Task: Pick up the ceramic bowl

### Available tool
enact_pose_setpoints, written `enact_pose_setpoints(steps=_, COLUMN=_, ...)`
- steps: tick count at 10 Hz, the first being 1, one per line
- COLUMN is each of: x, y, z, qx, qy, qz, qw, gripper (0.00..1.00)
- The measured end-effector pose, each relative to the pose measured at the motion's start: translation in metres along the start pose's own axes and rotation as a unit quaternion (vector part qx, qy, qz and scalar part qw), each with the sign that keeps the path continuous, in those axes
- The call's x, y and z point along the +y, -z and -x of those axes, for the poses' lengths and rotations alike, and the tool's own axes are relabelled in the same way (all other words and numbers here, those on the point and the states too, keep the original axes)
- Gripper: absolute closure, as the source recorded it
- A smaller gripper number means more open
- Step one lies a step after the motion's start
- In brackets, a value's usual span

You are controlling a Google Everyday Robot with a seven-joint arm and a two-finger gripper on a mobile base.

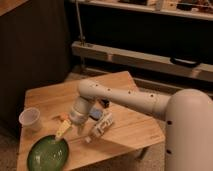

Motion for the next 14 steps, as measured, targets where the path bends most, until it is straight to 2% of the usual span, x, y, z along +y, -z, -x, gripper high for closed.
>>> enact_pose_setpoints(steps=1, x=-0.001, y=-0.008, z=-0.001, qx=0.006, qy=0.008, qz=0.022, qw=0.9997, gripper=0.46)
enact_pose_setpoints(steps=3, x=0.004, y=-0.016, z=-0.001, qx=0.015, qy=0.016, qz=0.04, qw=0.999, gripper=0.46)
enact_pose_setpoints(steps=4, x=0.006, y=-0.019, z=-0.001, qx=0.021, qy=0.02, qz=0.056, qw=0.998, gripper=0.46)
enact_pose_setpoints(steps=6, x=0.018, y=-0.023, z=-0.001, qx=0.032, qy=0.015, qz=0.07, qw=0.9969, gripper=0.46)
enact_pose_setpoints(steps=9, x=0.034, y=-0.038, z=-0.003, qx=0.032, qy=0.01, qz=0.077, qw=0.9965, gripper=0.46)
enact_pose_setpoints(steps=14, x=0.035, y=-0.071, z=-0.011, qx=0.004, qy=0.011, qz=0.058, qw=0.9983, gripper=0.46)
